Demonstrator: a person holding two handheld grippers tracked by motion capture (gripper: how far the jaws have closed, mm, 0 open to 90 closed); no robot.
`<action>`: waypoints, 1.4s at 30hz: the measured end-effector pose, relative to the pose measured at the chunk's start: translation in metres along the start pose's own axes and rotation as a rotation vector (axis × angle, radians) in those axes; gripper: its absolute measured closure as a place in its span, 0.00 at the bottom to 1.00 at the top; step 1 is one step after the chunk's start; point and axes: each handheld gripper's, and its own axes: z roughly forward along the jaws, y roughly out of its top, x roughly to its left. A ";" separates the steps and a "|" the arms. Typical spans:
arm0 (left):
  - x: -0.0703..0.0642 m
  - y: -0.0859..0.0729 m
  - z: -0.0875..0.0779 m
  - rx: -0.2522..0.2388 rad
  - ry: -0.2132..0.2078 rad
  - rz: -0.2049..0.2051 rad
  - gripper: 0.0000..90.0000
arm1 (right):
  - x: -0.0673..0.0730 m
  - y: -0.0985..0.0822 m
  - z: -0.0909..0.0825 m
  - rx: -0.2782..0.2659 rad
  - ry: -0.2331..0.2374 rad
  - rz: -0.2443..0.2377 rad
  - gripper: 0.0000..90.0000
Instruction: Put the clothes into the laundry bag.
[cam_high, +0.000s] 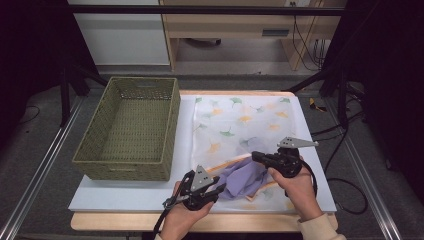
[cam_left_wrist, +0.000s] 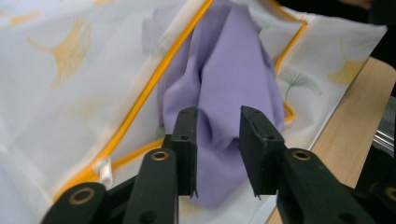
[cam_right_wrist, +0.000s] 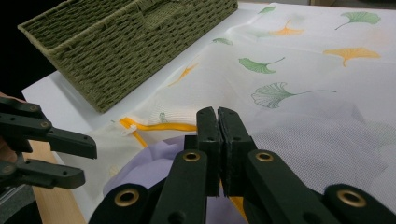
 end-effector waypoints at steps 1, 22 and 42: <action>0.001 -0.002 0.000 0.008 0.004 -0.001 0.77 | 0.000 -0.001 0.000 -0.001 0.001 0.003 0.98; 0.008 -0.039 0.016 0.184 0.010 -0.008 1.00 | 0.006 0.001 0.000 0.001 0.022 -0.005 0.98; -0.025 0.003 0.047 0.061 -0.113 0.067 1.00 | 0.002 -0.001 -0.001 -0.002 0.011 0.006 0.98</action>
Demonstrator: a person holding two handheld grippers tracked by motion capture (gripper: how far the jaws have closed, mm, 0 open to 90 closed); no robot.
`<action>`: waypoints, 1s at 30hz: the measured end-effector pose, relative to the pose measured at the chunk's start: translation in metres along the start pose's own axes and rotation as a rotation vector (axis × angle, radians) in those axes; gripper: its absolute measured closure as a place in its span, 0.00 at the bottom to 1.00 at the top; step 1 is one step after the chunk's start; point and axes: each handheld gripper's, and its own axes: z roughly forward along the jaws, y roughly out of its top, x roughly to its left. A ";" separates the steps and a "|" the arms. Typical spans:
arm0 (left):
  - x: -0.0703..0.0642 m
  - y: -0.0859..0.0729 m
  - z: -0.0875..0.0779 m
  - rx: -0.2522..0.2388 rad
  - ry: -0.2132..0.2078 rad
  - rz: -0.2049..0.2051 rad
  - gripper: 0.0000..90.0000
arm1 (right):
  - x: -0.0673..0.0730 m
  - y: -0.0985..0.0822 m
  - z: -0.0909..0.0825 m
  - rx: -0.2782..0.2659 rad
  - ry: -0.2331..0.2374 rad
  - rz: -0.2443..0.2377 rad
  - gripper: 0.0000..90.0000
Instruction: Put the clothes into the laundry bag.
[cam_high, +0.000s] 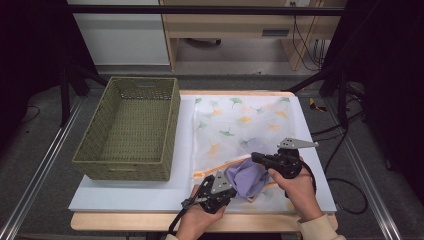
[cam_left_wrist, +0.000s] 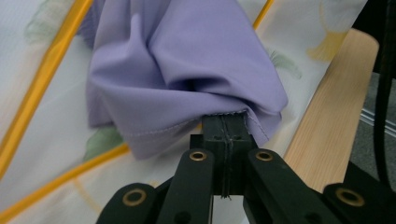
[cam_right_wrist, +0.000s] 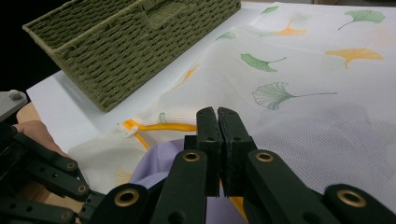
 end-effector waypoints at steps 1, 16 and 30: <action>-0.001 0.004 0.002 -0.006 -0.005 0.006 1.00 | -0.001 0.000 0.000 0.000 -0.003 0.000 0.98; -0.010 0.040 0.049 -0.025 -0.019 0.012 1.00 | -0.004 0.000 0.000 0.003 -0.042 0.003 0.98; 0.011 0.037 0.083 0.013 0.047 -0.045 1.00 | -0.012 -0.003 -0.002 0.011 -0.082 0.040 0.98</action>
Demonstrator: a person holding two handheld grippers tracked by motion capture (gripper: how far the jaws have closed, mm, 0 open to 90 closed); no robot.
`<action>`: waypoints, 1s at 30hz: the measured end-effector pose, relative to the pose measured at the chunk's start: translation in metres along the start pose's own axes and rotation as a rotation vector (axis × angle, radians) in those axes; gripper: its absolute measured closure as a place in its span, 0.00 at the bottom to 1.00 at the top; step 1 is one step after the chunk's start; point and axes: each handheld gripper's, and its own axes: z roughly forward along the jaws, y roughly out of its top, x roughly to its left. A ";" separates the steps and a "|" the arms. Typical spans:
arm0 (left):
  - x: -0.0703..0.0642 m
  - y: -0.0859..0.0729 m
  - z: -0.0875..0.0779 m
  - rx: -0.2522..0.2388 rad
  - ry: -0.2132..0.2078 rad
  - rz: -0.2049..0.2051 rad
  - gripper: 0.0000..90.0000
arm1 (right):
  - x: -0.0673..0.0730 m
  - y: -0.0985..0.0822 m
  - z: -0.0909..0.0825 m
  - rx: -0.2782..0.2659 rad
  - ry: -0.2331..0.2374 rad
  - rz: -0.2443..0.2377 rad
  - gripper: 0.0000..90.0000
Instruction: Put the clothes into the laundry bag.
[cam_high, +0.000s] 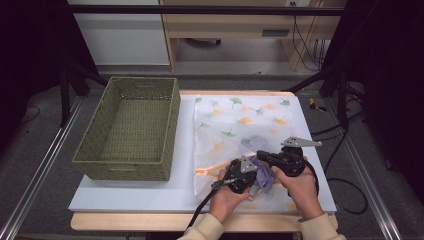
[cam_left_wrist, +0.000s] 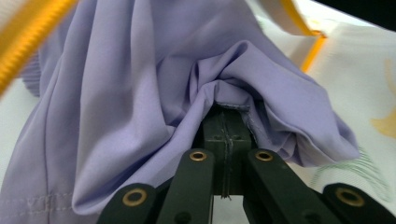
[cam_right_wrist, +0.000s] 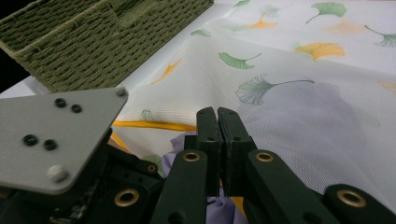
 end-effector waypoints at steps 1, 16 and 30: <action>0.001 0.000 0.002 0.001 0.010 -0.009 1.00 | 0.001 0.000 0.000 0.005 -0.002 0.006 0.98; 0.023 0.004 0.010 -0.009 0.121 -0.033 1.00 | 0.002 0.001 -0.002 0.005 -0.020 -0.009 0.98; 0.010 -0.007 -0.042 -0.049 0.071 0.006 1.00 | 0.001 0.000 0.001 0.021 -0.027 -0.016 0.98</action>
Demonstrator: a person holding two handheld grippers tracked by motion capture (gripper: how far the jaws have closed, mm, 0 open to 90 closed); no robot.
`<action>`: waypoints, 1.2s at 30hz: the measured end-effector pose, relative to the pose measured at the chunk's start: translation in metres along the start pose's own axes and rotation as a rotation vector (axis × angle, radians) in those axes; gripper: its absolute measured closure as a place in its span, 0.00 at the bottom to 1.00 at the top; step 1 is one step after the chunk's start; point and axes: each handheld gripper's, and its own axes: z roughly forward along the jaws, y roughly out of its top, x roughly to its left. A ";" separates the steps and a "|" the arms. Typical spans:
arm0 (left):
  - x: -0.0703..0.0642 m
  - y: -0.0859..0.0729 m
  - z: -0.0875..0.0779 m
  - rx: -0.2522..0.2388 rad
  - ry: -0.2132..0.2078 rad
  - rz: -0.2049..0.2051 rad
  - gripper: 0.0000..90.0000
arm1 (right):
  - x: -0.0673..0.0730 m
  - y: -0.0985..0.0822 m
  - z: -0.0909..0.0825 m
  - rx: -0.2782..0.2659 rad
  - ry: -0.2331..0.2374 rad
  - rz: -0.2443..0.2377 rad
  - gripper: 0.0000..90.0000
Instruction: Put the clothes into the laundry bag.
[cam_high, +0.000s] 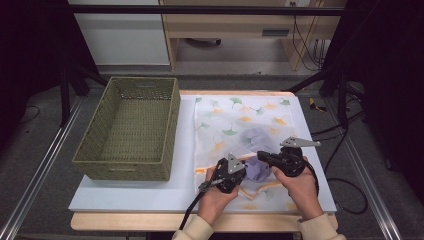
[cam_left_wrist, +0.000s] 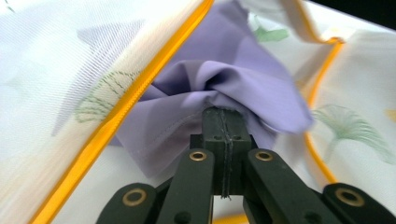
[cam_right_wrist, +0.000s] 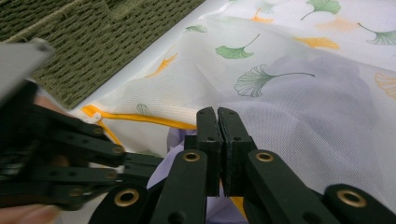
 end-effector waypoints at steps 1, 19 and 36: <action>-0.001 0.000 -0.004 -0.004 -0.007 0.005 1.00 | 0.000 0.000 0.000 0.001 -0.002 0.003 0.98; -0.036 0.006 0.010 0.025 -0.066 0.037 1.00 | -0.002 -0.002 0.000 0.005 -0.009 0.007 0.98; -0.005 0.006 0.046 0.074 0.050 0.004 1.00 | 0.002 0.003 -0.004 0.004 -0.005 -0.006 0.98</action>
